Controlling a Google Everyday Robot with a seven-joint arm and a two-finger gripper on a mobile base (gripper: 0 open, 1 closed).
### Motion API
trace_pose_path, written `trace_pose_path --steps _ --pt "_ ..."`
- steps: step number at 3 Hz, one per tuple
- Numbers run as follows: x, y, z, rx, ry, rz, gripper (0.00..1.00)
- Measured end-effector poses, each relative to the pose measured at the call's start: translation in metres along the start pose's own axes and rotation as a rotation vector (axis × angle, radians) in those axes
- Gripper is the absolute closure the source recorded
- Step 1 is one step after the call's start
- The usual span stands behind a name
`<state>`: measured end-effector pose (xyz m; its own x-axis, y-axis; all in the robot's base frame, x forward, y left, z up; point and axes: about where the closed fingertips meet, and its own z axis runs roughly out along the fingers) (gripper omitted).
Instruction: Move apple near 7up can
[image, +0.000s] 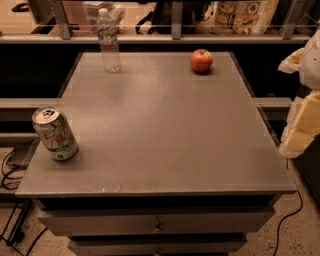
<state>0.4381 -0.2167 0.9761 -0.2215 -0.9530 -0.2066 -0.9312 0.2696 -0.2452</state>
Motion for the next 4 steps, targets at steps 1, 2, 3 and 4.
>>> trace_pose_path --steps 1,2,3,4 --pt "0.0 0.0 0.0 0.0 0.0 0.0 0.0" --pt "0.0 -0.003 -0.002 0.014 -0.021 0.001 0.0" --pt "0.002 -0.016 0.001 0.066 -0.105 0.052 0.0" --pt "-0.009 -0.057 0.011 0.147 -0.197 0.104 0.0"
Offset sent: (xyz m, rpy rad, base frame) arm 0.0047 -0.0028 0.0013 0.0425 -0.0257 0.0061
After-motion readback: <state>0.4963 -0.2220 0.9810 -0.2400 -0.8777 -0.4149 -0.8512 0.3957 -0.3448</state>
